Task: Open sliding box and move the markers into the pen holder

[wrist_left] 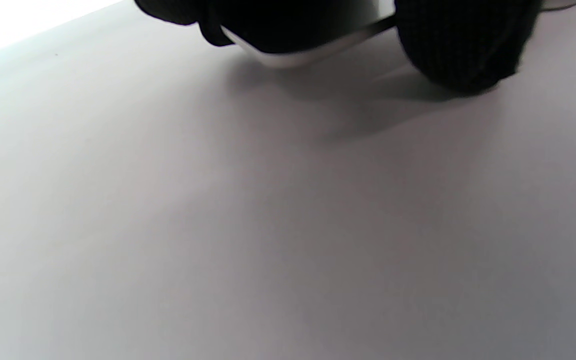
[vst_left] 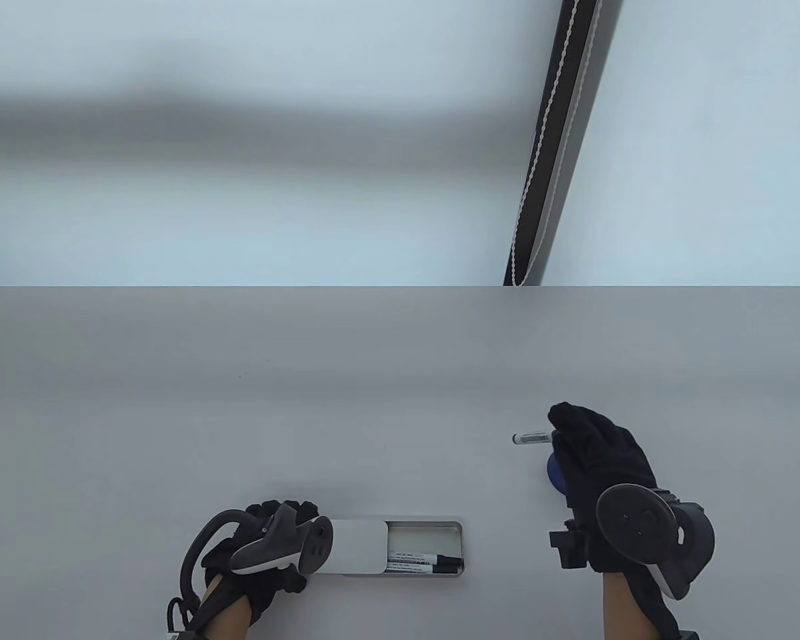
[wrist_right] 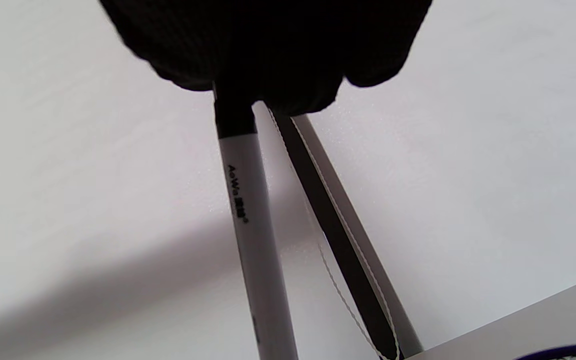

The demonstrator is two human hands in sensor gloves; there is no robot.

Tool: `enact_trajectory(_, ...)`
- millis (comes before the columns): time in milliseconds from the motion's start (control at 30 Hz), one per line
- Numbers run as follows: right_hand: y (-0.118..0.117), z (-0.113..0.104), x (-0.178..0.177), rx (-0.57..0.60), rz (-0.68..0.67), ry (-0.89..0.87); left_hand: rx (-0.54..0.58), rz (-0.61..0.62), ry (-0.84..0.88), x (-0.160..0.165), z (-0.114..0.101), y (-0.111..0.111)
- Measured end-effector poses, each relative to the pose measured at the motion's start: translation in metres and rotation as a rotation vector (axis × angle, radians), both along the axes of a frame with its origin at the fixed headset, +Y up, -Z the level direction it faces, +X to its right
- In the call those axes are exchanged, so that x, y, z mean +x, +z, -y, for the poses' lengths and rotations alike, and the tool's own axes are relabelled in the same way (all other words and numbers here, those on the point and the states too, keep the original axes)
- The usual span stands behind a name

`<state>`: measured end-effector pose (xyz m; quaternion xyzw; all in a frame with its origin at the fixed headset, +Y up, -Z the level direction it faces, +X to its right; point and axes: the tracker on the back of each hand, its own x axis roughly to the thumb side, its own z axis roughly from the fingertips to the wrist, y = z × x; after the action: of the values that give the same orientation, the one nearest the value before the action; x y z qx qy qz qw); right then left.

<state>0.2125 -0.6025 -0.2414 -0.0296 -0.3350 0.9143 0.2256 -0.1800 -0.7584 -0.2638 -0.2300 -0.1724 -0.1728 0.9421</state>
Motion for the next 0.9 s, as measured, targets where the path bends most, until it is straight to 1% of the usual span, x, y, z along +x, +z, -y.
enact_trajectory(100,0.0,0.002,0.009,0.025,0.063,-0.004,0.0,0.0,-0.001,0.0,0.0,0.0)
enact_trajectory(233,-0.004,0.009,0.015,0.014,0.114,0.018,0.0,-0.001,0.002,0.0,0.0,0.0)
enact_trajectory(367,-0.012,0.027,0.02,-0.03,0.15,0.047,-0.002,-0.002,0.009,-0.001,0.0,0.0)
enact_trajectory(600,-0.028,0.068,0.025,-0.151,0.184,0.105,-0.009,0.004,0.02,-0.001,0.0,0.001)
enact_trajectory(900,-0.033,0.088,0.026,-0.211,0.19,0.153,-0.012,0.006,0.025,-0.002,0.001,0.001)
